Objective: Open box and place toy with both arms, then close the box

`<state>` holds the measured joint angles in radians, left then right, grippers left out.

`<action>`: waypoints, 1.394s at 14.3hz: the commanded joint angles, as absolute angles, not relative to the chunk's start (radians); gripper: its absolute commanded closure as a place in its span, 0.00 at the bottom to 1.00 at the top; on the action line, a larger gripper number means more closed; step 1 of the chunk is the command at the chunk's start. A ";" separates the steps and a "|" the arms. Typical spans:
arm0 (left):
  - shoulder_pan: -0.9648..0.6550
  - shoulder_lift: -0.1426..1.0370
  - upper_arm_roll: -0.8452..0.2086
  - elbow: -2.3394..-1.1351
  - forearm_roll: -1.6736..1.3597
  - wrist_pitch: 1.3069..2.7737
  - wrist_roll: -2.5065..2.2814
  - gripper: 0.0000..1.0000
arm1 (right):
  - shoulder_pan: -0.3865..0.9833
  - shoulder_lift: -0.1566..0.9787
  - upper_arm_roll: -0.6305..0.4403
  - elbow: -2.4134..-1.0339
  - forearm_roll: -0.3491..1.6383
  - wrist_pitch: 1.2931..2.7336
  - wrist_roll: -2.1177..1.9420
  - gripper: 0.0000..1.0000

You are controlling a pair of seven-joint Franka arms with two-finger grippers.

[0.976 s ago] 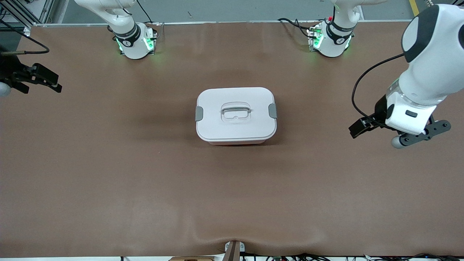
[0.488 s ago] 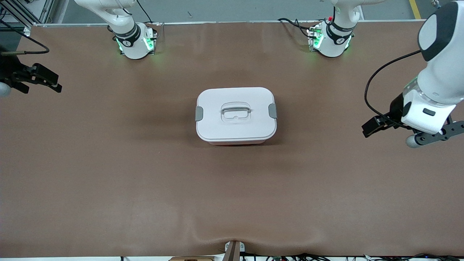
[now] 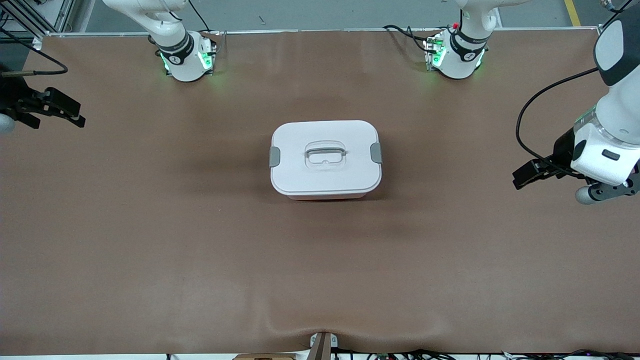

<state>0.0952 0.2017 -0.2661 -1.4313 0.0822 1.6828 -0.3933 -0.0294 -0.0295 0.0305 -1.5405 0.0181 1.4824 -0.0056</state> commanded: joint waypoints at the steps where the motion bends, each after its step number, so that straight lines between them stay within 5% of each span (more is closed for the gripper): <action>1: 0.013 0.155 -0.113 -1.440 0.060 1.637 -0.260 0.00 | -0.046 -0.015 0.043 -1.519 0.009 1.474 0.005 0.00; 8: 0.002 0.049 -0.046 -1.485 -0.009 1.500 -0.193 0.00 | -0.048 0.026 0.043 -1.470 0.006 1.451 0.003 0.00; 20: -0.012 -0.074 -0.003 -1.571 -0.015 1.485 -0.104 0.00 | -0.043 0.028 0.041 -1.470 0.009 1.433 -0.003 0.00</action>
<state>0.0036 -0.0383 -0.0203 -1.5501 0.0032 1.4914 -0.1302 -0.0312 0.0140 0.0306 -1.4987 0.0179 1.4547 -0.0059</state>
